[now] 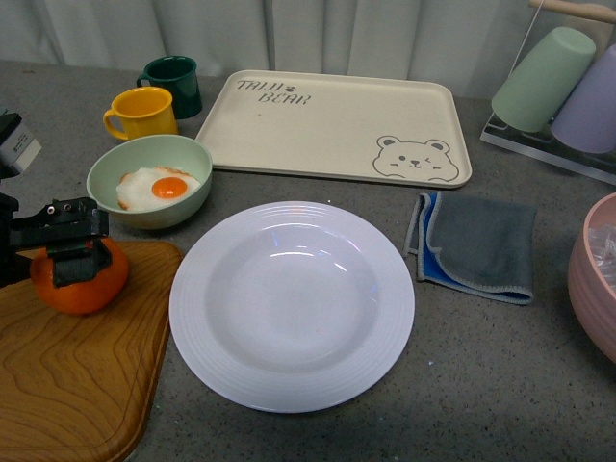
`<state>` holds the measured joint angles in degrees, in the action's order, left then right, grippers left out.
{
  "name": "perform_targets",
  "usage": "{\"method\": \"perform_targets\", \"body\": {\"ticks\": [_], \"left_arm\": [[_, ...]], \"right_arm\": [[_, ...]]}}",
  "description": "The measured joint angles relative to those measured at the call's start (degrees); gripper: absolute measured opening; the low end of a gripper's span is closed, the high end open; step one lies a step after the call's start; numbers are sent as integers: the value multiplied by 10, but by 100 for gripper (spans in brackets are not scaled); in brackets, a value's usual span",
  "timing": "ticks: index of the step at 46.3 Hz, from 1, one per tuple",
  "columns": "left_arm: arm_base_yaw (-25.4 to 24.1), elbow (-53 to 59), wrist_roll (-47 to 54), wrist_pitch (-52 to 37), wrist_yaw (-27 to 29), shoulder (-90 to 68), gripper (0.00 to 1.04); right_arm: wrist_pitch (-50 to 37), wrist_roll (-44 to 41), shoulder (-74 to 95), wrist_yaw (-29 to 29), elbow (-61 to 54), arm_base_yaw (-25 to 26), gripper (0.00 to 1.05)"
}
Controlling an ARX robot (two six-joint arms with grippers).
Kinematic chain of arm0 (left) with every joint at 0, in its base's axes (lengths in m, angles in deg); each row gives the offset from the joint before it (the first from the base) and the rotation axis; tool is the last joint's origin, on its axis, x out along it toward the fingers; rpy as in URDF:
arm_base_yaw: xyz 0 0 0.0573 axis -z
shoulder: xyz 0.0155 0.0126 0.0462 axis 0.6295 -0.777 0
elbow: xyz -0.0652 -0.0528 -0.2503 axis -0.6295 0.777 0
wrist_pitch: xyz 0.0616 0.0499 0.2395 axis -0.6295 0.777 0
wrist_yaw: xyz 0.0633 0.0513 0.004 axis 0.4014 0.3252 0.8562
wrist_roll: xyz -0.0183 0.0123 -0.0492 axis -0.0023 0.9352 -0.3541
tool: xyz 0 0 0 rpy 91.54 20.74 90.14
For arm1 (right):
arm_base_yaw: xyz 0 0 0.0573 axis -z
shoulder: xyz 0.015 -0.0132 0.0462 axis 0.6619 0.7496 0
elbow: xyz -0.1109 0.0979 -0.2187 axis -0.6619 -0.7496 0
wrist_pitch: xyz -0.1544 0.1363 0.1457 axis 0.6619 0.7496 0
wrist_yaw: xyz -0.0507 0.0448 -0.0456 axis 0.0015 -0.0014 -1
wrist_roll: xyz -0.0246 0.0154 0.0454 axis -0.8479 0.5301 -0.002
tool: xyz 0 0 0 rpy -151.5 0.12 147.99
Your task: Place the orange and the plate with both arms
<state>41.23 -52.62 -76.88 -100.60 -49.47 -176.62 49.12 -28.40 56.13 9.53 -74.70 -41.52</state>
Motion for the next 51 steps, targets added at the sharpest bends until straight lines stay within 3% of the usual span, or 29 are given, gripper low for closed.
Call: {"method": "perform_targets", "body": {"ticks": [8,29,51], "left_arm": [[13,0,8,5,10,20,56],[187,-54,-48,6,36,25,54],[244,-111,-82,8,63,-85,53]], "right_arm": [[0,0,0,0,0,0,95],[0,0,0,0,0,0,95],[0,0,0,0,0,0,95]]}}
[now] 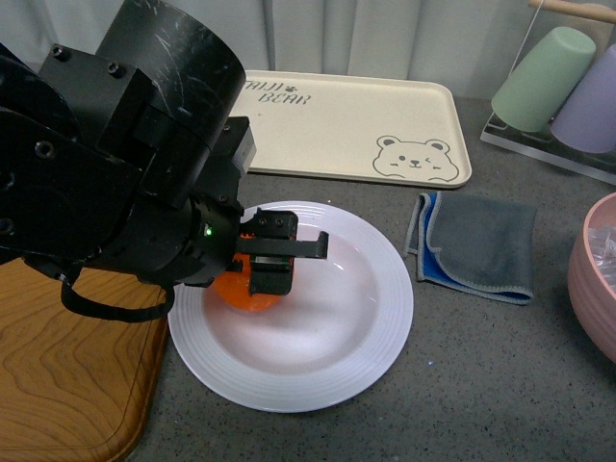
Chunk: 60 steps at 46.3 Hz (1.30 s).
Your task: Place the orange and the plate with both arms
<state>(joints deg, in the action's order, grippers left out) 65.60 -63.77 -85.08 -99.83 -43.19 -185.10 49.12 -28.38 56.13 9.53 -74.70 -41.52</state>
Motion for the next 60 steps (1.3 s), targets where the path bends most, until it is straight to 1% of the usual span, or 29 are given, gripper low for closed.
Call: {"method": "perform_targets", "body": {"ticks": [7,13,17,19,23,25,26,28,29,31,32,33,36,37,39,43,45,46,48,52,55,60], "left_arm": [[4,-5,-1,3,5,-9,53],[4,-5,-5,8,10,-8,75],[4,2,-13,3,3,8,93],[3,10,-17,-3,1,22,100],[2,30,-31,-17,-1,69,98],[4,46,-31,-35,12,93,97],[7,75,-9,-120,72,99,92],[6,120,36,-249,141,102,85],[2,159,66,-342,173,106,80],[-10,212,99,-457,187,115,73],[-17,233,111,-501,189,123,69],[-21,243,116,-521,189,128,67],[-43,283,137,-607,184,164,56],[-47,287,139,-615,183,170,55],[-59,304,147,-630,172,198,47],[-76,338,156,-629,147,239,35],[-87,357,159,-622,138,258,28],[-90,362,159,-620,135,263,26],[-104,381,161,-610,122,286,17],[-123,403,162,-579,107,334,3],[-137,413,165,-526,87,395,4],[-155,431,167,-495,70,455,4]], "right_arm": [[0,0,0,0,0,0,95],[0,0,0,0,0,0,95],[0,0,0,0,0,0,95],[0,0,0,0,0,0,95],[0,0,0,0,0,0,95],[0,0,0,0,0,0,95],[0,0,0,0,0,0,95],[0,0,0,0,0,0,95],[0,0,0,1,0,0,95],[0,0,0,0,0,0,95],[0,0,0,0,0,0,95],[0,0,0,-1,0,0,95],[0,0,0,-1,0,0,95],[0,0,0,-1,0,0,95],[0,0,0,-1,0,0,95],[0,0,0,0,0,0,95],[0,0,0,0,0,0,95],[0,0,0,0,0,0,95],[0,0,0,0,0,0,95],[0,0,0,0,0,0,95],[0,0,0,0,0,0,95],[0,0,0,0,0,0,95]]}}
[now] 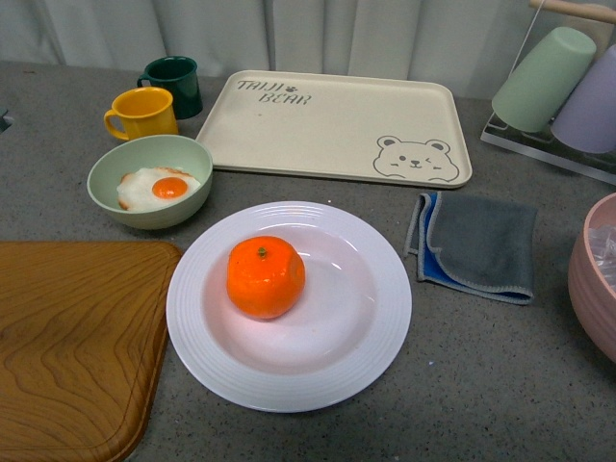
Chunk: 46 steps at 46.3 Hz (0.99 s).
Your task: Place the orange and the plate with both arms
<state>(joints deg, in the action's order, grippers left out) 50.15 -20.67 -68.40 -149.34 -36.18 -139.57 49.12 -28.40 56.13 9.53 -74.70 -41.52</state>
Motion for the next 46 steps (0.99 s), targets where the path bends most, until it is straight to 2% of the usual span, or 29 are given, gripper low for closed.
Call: {"method": "perform_targets", "body": {"ticks": [20,23,27,38,41,43,46], "left_arm": [[-56,54,1,144,-52,197,4],[-82,58,2,169,-92,226,4],[-106,59,1,201,-100,263,4],[-110,59,2,301,-105,374,4],[-110,59,2,326,-105,402,4],[-110,59,2,344,-105,422,4],[-110,59,2,366,-105,444,4]], "right_arm": [[0,0,0,0,0,0,95],[0,0,0,0,0,0,95],[0,0,0,0,0,0,95],[2,-4,2,-6,0,-1,95],[60,-48,68,-103,31,-37,95],[41,-57,142,-112,45,-57,95],[-26,-37,271,-89,68,-91,95]]}}
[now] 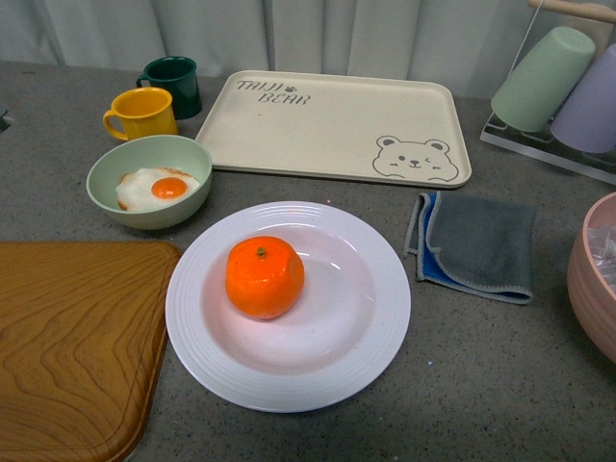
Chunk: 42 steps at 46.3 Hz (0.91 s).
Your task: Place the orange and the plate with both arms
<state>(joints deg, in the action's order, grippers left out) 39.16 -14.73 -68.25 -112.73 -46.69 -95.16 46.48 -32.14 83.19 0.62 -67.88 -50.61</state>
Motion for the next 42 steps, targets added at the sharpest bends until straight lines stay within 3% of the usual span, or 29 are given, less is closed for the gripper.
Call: {"method": "perform_targets", "body": {"ticks": [8,22,30,34,42], "left_arm": [[0,0,0,49,0,51,4],[0,0,0,115,0,117,4],[0,0,0,150,0,151,4],[0,0,0,231,0,221,4],[0,0,0,236,0,234,4]], "right_arm": [[-151,142,333,131,82,-80,95],[-186,344,648,325,183,-67,95],[-184,377,756,373,234,-66,95],[-188,391,794,386,256,-66,95],[-229,442,866,419,297,-68,95]]}}
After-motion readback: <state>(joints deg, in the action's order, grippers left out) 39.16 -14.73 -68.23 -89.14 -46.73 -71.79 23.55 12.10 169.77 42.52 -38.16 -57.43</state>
